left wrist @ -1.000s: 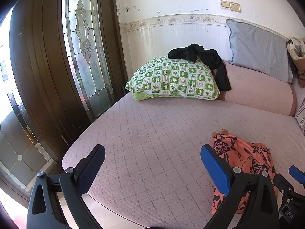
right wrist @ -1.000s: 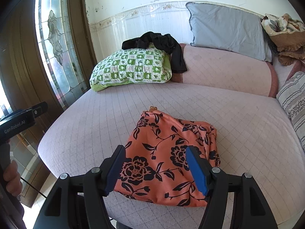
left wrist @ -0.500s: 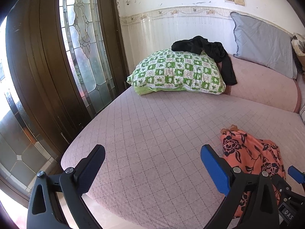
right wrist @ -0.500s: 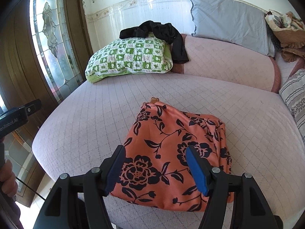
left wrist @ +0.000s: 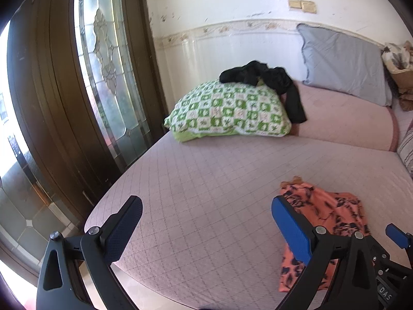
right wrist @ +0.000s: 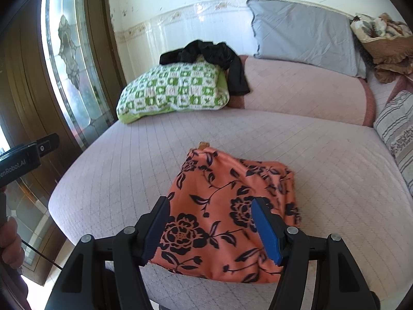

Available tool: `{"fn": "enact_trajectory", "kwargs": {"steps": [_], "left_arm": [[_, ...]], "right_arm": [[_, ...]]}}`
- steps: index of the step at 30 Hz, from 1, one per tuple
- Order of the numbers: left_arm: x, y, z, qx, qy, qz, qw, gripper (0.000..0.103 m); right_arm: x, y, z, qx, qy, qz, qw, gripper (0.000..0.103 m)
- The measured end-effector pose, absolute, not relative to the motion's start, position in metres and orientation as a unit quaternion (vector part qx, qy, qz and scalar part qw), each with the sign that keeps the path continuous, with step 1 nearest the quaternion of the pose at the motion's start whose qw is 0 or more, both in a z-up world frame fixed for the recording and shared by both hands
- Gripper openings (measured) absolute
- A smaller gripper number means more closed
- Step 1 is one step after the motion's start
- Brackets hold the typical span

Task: Fold small clothes

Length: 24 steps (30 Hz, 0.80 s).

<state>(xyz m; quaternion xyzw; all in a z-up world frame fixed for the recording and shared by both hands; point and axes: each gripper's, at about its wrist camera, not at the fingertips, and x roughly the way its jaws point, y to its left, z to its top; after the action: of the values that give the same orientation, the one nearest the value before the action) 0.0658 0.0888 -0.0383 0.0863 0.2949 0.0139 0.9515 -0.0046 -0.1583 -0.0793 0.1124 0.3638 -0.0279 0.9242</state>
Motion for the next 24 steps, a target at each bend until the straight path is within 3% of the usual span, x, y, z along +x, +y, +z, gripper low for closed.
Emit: {"fn": "enact_trajectory", "kwargs": {"steps": [24], "left_arm": [[0.030,0.040,-0.029,0.106,0.284,-0.040,0.952,0.100]], "right_arm": [[-0.052,-0.198,-0.058,0.117,0.338,-0.072,0.931,0.069]]}}
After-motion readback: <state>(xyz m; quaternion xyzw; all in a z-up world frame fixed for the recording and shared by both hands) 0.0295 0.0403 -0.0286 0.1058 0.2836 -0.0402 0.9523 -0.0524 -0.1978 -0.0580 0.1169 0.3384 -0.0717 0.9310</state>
